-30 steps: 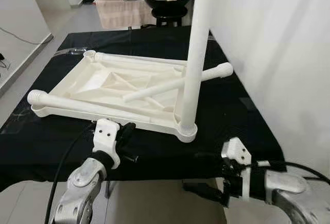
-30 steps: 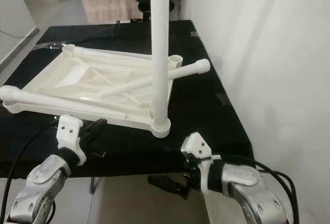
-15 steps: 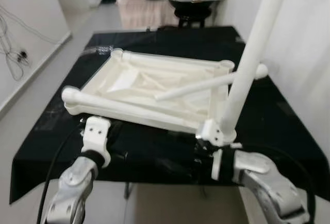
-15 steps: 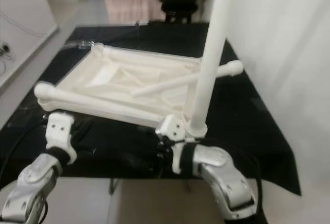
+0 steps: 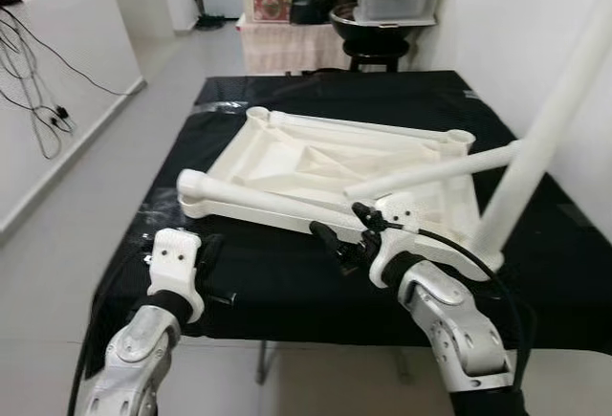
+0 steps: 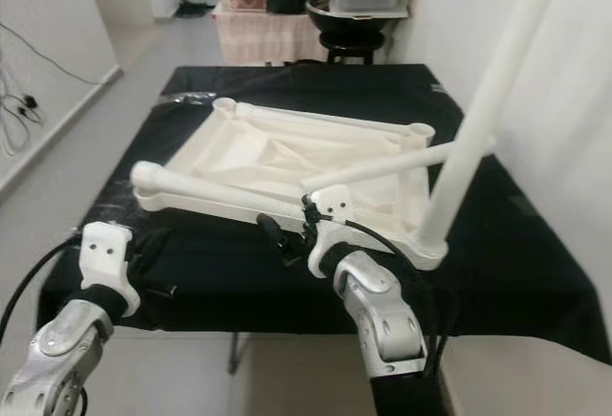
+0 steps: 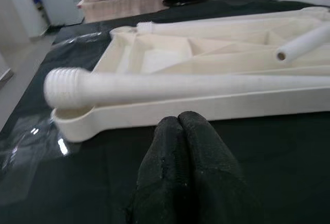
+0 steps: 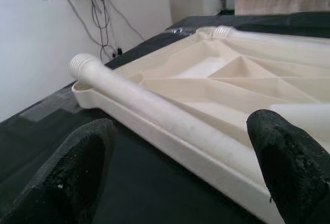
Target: Building children table
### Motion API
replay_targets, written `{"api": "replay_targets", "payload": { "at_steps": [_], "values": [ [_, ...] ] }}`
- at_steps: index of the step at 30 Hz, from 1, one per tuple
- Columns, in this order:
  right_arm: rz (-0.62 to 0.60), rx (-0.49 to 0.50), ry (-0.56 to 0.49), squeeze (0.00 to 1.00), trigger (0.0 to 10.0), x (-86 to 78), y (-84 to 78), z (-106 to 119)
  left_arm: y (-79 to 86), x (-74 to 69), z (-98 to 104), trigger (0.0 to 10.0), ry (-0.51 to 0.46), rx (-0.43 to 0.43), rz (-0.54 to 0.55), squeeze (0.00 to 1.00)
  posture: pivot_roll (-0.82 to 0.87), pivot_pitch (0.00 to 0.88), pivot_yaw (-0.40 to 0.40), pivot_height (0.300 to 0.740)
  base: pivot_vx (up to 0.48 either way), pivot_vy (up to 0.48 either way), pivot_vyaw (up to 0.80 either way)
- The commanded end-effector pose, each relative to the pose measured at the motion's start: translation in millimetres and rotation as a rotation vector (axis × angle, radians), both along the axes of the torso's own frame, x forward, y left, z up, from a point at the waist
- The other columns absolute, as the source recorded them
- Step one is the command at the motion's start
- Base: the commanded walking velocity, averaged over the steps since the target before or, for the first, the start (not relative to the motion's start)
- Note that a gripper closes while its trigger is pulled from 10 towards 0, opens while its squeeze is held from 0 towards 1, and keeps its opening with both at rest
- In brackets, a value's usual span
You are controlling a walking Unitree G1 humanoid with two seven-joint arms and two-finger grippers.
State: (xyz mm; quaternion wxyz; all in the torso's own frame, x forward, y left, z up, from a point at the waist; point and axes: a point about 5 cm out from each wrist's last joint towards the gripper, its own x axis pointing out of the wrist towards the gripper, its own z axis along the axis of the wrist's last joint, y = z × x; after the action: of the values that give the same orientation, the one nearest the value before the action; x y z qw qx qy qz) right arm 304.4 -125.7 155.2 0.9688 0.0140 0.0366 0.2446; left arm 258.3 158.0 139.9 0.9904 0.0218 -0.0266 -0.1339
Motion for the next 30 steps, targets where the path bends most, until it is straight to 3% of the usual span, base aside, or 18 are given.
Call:
{"api": "replay_targets", "payload": {
  "at_steps": [1,17,22,25,30],
  "values": [
    [-0.015,0.012,-0.026,0.00,10.0,3.2,-2.4,5,-3.2,0.1,3,10.0,-0.005,-0.015,-0.016,0.00,0.00,0.038,0.044,0.740,0.304,0.000,0.00],
    [-0.022,0.066,-0.130,0.00,10.0,17.2,-0.8,27,-9.7,1.1,7,10.0,-0.019,-0.011,-0.055,0.00,0.00,0.030,0.046,0.740,0.333,0.000,0.00],
    [0.051,0.008,-0.198,0.00,10.0,18.5,0.0,44,-11.5,0.6,6,10.0,-0.018,0.004,-0.064,0.00,0.01,0.030,0.048,0.740,0.310,0.000,0.00],
    [0.020,-0.079,-0.219,0.00,10.0,25.6,-5.7,57,-13.1,0.8,5,10.0,-0.018,0.039,-0.061,0.00,0.00,0.031,0.046,0.740,0.000,0.000,0.00],
    [-0.031,-0.131,-0.227,0.00,10.0,31.6,-10.6,69,-18.7,-0.9,3,10.0,-0.019,0.082,-0.093,0.00,0.00,0.033,0.039,0.740,0.000,0.000,0.00]
  ]
}}
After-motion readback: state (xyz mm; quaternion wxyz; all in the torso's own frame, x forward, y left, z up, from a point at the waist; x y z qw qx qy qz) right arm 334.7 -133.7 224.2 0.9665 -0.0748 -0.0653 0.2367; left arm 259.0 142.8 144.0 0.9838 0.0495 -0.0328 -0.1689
